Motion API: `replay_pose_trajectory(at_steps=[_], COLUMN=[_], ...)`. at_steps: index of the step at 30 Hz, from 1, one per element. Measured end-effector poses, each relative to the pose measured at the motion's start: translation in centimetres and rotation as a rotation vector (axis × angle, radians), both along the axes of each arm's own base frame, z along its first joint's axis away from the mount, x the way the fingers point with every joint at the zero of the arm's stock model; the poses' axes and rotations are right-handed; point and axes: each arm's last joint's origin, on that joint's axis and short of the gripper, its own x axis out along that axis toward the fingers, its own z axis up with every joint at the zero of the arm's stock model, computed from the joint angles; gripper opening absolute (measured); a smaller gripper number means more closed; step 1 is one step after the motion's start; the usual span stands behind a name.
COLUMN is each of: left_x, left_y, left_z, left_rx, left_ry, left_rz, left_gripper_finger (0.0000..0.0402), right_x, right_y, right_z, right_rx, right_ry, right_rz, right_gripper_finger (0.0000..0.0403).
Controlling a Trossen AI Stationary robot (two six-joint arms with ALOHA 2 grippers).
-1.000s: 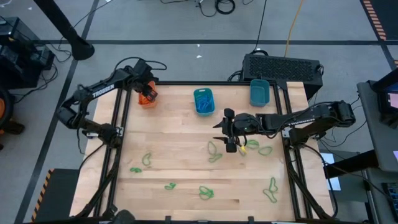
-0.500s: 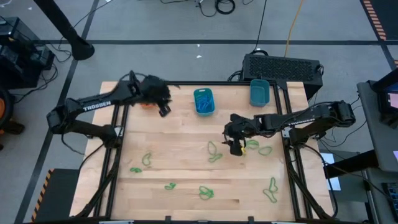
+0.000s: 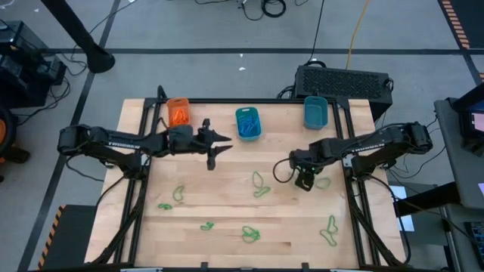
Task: Sort rubber bands into baskets
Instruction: Put the green rubber band into the dark blue bin
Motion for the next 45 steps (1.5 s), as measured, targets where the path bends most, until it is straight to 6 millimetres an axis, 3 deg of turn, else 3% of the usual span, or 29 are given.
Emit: replay_pose_trajectory(at_steps=[8,12,17,26,35,39,45], left_x=[-0.2,-0.2,-0.2,-0.2,-0.2,-0.2,-0.2], left_y=[-0.5,-0.8,-0.9,-0.9,-0.9,-0.9,-0.9], left_z=[-0.7,-0.8,-0.9,-1.0,-1.0,-1.0,-1.0], left_rx=[0.009,0.000,-0.008,-0.014,-0.015,-0.014,-0.015], left_ry=[-0.045,-0.040,-0.024,-0.023,-0.023,-0.023,-0.023], left_rz=[-0.020,-0.056,-0.074,-0.073,-0.073,-0.073,-0.074], left_gripper_finger=[0.0128,0.0128,0.0128,0.0128,0.0128,0.0128,0.0128], right_x=[-1.4,-2.1,-2.4,-2.6,-3.4,-3.7,-4.1], right_y=[0.8,1.1,1.8,3.6,3.9,3.9,3.7], right_z=[-1.1,-2.7,-3.0,-3.1,-5.5,-5.5,-5.5], right_rx=[0.009,0.008,0.023,0.007,0.036,0.027,-0.002], right_ry=[0.109,0.126,0.142,0.112,0.072,0.101,0.134], right_rz=[-0.274,-0.321,-0.385,-0.402,-0.410,-0.422,-0.450], right_gripper_finger=[0.0212,0.0212,0.0212,0.0212,0.0210,0.0189,0.0121])
